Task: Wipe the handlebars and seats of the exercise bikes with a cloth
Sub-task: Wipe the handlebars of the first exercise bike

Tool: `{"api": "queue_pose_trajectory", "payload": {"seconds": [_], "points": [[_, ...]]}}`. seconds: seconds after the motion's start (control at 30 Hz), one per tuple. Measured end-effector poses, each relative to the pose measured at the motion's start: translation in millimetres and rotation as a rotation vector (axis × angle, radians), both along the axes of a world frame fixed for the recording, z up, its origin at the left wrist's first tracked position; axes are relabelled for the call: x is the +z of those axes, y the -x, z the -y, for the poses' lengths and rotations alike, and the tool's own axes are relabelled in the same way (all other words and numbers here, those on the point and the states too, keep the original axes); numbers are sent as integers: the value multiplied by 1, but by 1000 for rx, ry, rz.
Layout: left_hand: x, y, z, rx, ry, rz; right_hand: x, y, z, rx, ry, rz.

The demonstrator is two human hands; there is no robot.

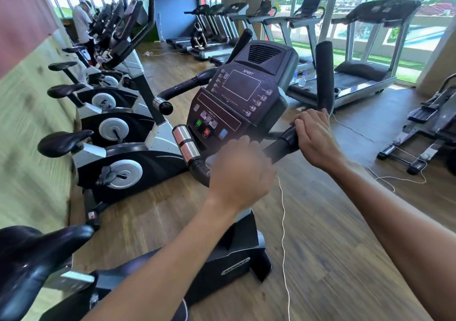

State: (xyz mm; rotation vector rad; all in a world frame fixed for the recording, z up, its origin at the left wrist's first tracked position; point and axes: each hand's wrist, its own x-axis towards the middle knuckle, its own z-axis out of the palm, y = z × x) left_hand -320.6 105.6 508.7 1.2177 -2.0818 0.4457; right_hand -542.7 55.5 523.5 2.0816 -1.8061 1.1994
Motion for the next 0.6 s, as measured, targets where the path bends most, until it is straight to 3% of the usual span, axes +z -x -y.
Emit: {"api": "queue_pose_trajectory", "payload": {"seconds": [0.1, 0.2, 0.5, 0.6], "points": [[14, 37, 6, 123, -71, 5, 1, -2, 3, -13, -44, -27], [19, 50, 16, 46, -65, 9, 3, 2, 0, 8, -47, -80], [-3, -71, 10, -416, 246, 113, 12, -7, -13, -62, -142, -41], [-7, -73, 13, -400, 225, 71, 12, -11, -23, -68, -182, -51]]}}
